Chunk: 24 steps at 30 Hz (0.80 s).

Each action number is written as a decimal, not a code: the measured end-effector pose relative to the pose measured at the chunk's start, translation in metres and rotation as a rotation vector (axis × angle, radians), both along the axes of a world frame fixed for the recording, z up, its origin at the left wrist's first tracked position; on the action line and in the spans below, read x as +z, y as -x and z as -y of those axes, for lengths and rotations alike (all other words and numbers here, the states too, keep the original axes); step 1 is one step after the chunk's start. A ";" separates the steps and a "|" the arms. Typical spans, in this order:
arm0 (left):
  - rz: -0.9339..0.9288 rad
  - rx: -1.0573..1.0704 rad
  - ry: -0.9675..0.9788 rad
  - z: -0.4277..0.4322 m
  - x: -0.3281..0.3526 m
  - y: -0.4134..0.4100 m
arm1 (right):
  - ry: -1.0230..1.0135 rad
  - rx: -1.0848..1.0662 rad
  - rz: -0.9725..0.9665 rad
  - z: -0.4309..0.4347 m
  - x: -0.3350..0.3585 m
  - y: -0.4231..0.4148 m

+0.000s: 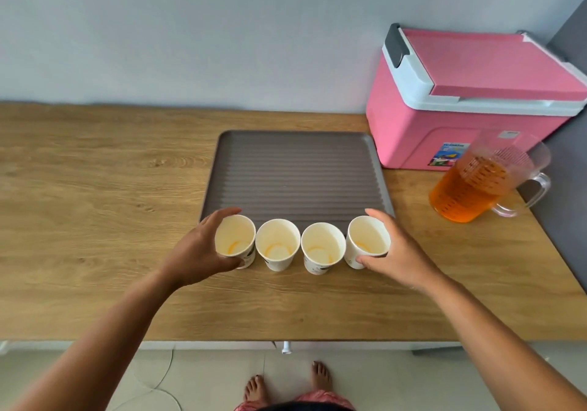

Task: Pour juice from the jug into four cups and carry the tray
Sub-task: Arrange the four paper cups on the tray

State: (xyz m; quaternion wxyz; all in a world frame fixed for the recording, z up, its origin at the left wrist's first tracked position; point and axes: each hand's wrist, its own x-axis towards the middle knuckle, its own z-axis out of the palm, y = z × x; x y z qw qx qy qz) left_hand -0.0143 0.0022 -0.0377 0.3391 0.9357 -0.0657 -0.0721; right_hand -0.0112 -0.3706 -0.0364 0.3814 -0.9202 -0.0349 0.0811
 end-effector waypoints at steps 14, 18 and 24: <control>0.012 0.090 0.120 0.021 0.023 -0.111 | -0.103 -0.096 0.051 -0.027 0.015 -0.100; 0.013 0.144 0.142 0.040 0.011 -0.153 | -0.076 -0.110 0.062 -0.052 0.007 -0.147; 0.023 0.190 0.173 0.053 0.006 -0.199 | -0.042 -0.106 0.071 -0.072 -0.003 -0.200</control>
